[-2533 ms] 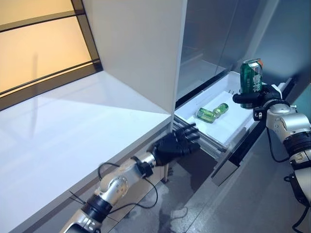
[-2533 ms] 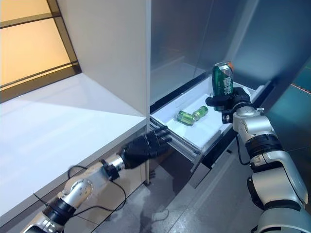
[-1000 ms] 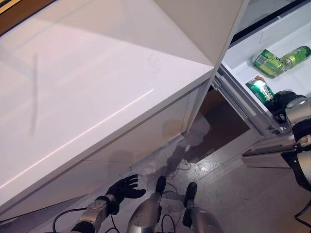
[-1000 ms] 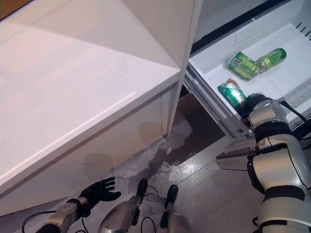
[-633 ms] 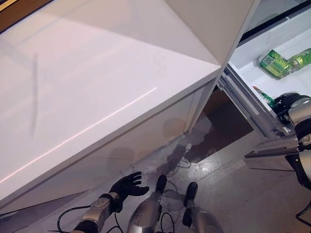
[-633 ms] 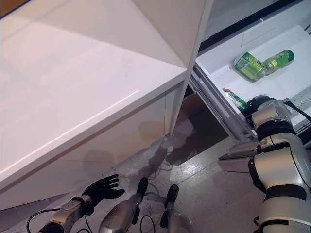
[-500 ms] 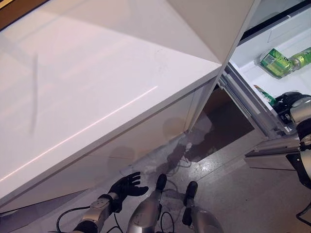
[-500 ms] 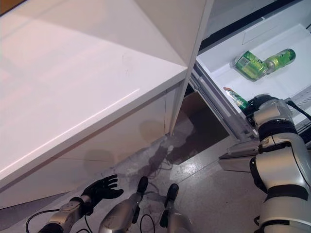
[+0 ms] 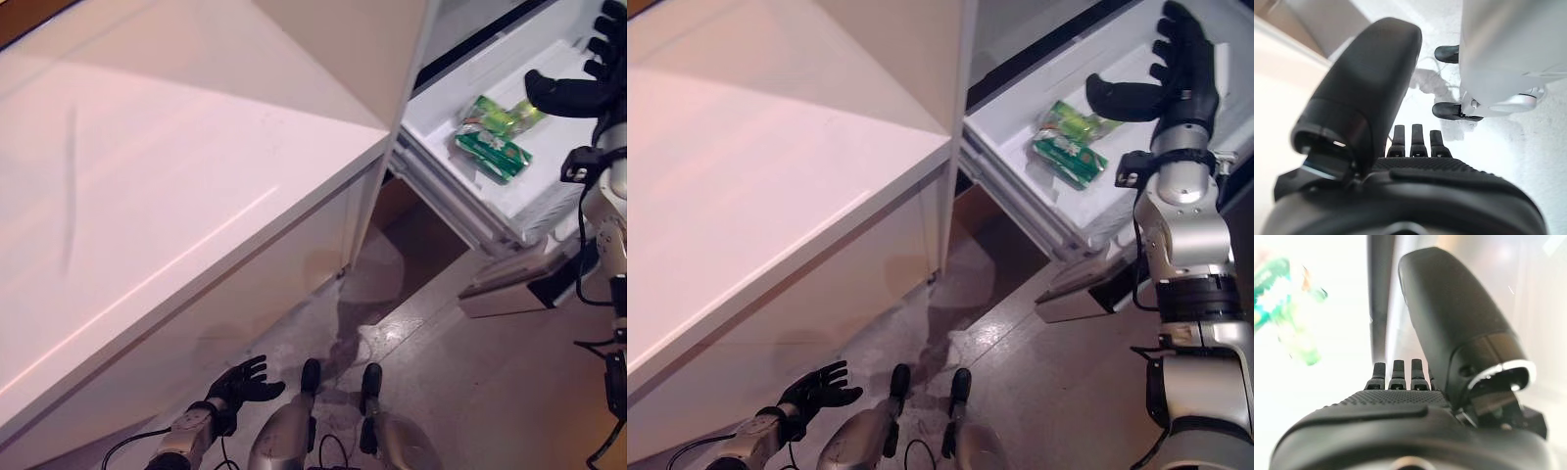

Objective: Put drinks into fridge and close the fridge

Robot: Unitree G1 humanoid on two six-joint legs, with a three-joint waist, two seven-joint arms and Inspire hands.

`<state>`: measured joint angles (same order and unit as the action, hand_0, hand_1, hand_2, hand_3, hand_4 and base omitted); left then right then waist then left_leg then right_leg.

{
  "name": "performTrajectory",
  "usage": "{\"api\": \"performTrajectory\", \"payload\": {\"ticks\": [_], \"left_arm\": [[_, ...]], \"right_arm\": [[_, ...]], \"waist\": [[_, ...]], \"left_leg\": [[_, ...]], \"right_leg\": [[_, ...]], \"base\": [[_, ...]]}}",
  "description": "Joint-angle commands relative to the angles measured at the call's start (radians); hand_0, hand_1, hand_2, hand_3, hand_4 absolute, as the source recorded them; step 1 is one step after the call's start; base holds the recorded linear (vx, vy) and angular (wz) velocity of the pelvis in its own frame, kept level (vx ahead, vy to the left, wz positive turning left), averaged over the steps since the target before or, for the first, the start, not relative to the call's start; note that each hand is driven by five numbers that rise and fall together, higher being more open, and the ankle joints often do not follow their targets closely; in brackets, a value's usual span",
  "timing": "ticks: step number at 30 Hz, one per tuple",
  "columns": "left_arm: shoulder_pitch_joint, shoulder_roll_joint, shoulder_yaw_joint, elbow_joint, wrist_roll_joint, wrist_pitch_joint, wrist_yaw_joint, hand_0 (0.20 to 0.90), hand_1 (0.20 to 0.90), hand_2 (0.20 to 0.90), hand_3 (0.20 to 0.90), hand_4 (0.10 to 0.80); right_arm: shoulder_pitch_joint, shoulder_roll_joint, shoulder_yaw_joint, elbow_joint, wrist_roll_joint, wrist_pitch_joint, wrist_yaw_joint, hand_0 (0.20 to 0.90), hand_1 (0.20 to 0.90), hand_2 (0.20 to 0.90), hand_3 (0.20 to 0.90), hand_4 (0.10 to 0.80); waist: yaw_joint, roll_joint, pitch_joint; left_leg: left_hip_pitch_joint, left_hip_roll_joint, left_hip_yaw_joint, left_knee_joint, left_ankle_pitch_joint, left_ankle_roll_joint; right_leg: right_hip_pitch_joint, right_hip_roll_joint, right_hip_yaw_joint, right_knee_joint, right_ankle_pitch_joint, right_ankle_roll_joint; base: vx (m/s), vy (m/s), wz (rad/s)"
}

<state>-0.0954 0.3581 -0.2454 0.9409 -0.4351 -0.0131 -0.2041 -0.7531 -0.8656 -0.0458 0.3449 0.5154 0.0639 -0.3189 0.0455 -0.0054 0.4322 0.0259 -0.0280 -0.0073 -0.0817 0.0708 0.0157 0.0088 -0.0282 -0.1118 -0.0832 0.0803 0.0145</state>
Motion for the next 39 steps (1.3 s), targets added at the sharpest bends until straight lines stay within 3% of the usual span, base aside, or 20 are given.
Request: {"api": "performTrajectory", "payload": {"ticks": [1, 6, 11, 14, 17, 20, 22, 27, 31, 39], "left_arm": [[0.059, -0.025, -0.033, 0.052, 0.049, -0.014, -0.002, 0.9, 0.9, 0.9, 0.9, 0.8], [0.079, -0.045, -0.066, 0.036, 0.073, -0.008, -0.021, 0.9, 0.9, 0.9, 0.9, 0.8], [0.094, -0.058, -0.089, 0.046, 0.118, 0.009, -0.033, 0.9, 0.9, 0.9, 0.9, 0.8], [0.111, -0.064, -0.089, 0.064, 0.136, 0.013, -0.032, 0.9, 0.9, 0.9, 0.9, 0.8], [0.138, -0.064, -0.083, 0.08, 0.155, 0.013, -0.03, 0.9, 0.9, 0.9, 0.9, 0.8], [0.128, -0.056, -0.083, 0.073, 0.156, 0.004, -0.005, 0.9, 0.9, 0.9, 0.9, 0.8], [0.06, -0.044, -0.105, 0.051, 0.103, -0.011, 0.042, 0.9, 0.9, 0.9, 0.9, 0.8], [-0.019, -0.05, -0.086, -0.001, -0.012, -0.019, 0.1, 0.9, 0.9, 0.9, 0.9, 0.8], [-0.016, -0.053, -0.064, -0.011, -0.04, -0.022, 0.131, 0.9, 0.9, 0.9, 0.9, 0.8], [-0.004, -0.051, -0.042, 0.004, -0.077, -0.017, 0.126, 0.9, 0.9, 0.9, 0.9, 0.8]], "right_arm": [[0.077, -0.062, -0.099, -0.028, 0.073, -0.153, -0.089, 0.9, 0.9, 0.9, 0.9, 0.8], [0.167, 0.023, -0.168, -0.055, 0.114, -0.207, -0.137, 0.9, 0.9, 0.9, 0.9, 0.8], [0.206, 0.118, -0.181, -0.066, 0.162, -0.207, -0.152, 0.9, 0.9, 0.9, 0.9, 0.8], [0.233, 0.165, -0.174, -0.068, 0.188, -0.186, -0.128, 0.9, 0.9, 0.9, 0.9, 0.8], [0.261, 0.213, -0.154, -0.066, 0.223, -0.168, -0.084, 0.9, 0.9, 0.9, 0.9, 0.8], [0.244, 0.236, -0.143, -0.056, 0.313, -0.186, -0.067, 0.9, 0.9, 0.9, 0.9, 0.8], [0.141, 0.225, -0.117, -0.019, 0.353, -0.231, -0.092, 0.9, 0.9, 0.9, 0.9, 0.8], [-0.073, 0.166, -0.073, 0.13, 0.44, -0.237, -0.09, 0.9, 0.9, 0.9, 0.9, 0.8], [-0.133, 0.149, -0.057, 0.201, 0.495, -0.243, -0.113, 0.9, 0.9, 0.9, 0.9, 0.8], [-0.211, 0.128, -0.017, 0.292, 0.539, -0.201, -0.063, 0.9, 0.9, 0.9, 0.9, 0.8]], "waist": [[-0.061, -0.014, -0.185], [-0.064, -0.009, -0.228], [-0.065, 0.0, -0.249], [-0.064, 0.002, -0.245], [-0.053, 0.004, -0.215], [-0.04, 0.006, -0.155], [-0.028, 0.013, -0.095], [-0.001, 0.028, -0.053], [0.014, 0.038, -0.053], [0.024, 0.053, -0.064]], "left_leg": [[-0.008, -0.046, 0.047, 0.154, -0.204, 0.068], [0.064, -0.045, 0.067, 0.15, -0.228, 0.084], [0.112, -0.048, 0.074, 0.151, -0.244, 0.091], [0.114, -0.052, 0.075, 0.21, -0.271, 0.097], [0.076, -0.056, 0.071, 0.375, -0.343, 0.113], [-0.056, -0.067, 0.074, 0.599, -0.442, 0.145], [-0.252, -0.095, 0.069, 0.787, -0.492, 0.167], [-0.493, -0.124, 0.074, 1.01, -0.537, 0.174], [-0.581, -0.13, 0.076, 1.091, -0.544, 0.169], [-0.62, -0.14, 0.076, 1.112, -0.533, 0.155]], "right_leg": [[-0.002, 0.051, 0.031, 0.199, -0.201, -0.059], [0.062, 0.046, 0.042, 0.199, -0.207, -0.047], [0.102, 0.038, 0.038, 0.213, -0.221, -0.042], [0.113, 0.032, 0.039, 0.245, -0.239, -0.046], [0.099, 0.016, 0.022, 0.362, -0.294, -0.06], [-0.021, -0.021, -0.014, 0.598, -0.383, -0.083], [-0.218, -0.054, -0.024, 0.819, -0.444, -0.107], [-0.462, -0.073, -0.025, 1.061, -0.52, -0.143], [-0.551, -0.078, -0.03, 1.148, -0.545, -0.163], [-0.597, -0.087, -0.029, 1.187, -0.554, -0.172]], "base": [[0.064, 0.009, -0.43], [0.064, -0.01, -0.36], [0.044, -0.019, -0.18], [0.076, -0.023, -0.01], [0.074, -0.039, 0.02], [-0.139, -0.033, 0.16], [-0.451, -0.003, 0.12], [-0.25, -0.004, 0.22], [-0.069, 0.001, 0.09], [0.0, 0.013, -0.03]]}}
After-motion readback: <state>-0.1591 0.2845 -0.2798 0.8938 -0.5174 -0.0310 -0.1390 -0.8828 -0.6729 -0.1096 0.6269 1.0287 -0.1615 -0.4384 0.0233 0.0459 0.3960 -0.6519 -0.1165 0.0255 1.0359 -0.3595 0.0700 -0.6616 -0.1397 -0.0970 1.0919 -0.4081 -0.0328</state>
